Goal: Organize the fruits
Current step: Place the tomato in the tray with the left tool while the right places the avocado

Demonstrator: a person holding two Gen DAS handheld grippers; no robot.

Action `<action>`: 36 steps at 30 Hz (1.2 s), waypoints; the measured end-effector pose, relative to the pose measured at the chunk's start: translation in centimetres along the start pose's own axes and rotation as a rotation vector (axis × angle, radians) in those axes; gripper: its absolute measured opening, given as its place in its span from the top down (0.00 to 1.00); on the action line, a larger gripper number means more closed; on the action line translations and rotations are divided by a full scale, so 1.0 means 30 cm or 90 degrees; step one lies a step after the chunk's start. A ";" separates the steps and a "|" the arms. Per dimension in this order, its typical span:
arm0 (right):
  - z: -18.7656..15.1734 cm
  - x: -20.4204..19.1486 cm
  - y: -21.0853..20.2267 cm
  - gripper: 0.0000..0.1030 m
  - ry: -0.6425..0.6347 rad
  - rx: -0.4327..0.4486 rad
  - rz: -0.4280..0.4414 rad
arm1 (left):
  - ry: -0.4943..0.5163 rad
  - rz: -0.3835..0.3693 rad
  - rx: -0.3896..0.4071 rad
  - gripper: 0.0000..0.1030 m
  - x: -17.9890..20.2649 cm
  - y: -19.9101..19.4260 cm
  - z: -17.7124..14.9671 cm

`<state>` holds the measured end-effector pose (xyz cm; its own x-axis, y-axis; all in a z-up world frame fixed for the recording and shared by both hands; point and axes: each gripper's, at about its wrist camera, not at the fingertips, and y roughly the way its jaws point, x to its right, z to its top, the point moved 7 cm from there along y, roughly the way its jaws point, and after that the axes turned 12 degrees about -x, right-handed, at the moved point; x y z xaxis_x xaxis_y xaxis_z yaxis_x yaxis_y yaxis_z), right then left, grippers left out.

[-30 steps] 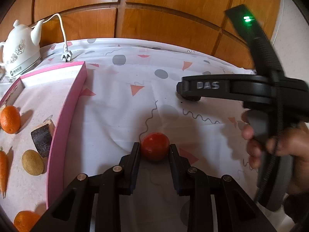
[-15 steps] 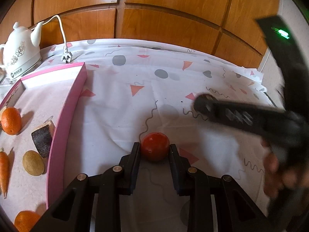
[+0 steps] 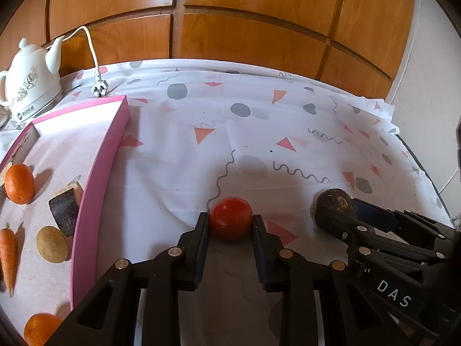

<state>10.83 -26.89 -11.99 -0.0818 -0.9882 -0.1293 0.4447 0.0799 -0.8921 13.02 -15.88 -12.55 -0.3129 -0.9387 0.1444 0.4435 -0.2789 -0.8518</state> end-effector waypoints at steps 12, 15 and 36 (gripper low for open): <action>-0.009 -0.011 0.007 0.56 -0.009 0.019 -0.024 | 0.001 -0.006 -0.002 0.73 0.001 -0.042 -0.005; -0.008 -0.015 0.008 0.56 -0.014 0.020 -0.033 | 0.008 -0.010 0.015 0.73 0.011 -0.099 0.001; -0.010 -0.036 0.018 0.56 -0.042 0.018 -0.087 | -0.094 0.052 0.107 0.73 -0.311 -0.438 -0.018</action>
<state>10.89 -25.75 -12.46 -0.0849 -0.9962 0.0217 0.4580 -0.0584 -0.8870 9.66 -3.36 -2.98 -0.1487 -0.9757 0.1610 0.6002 -0.2185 -0.7694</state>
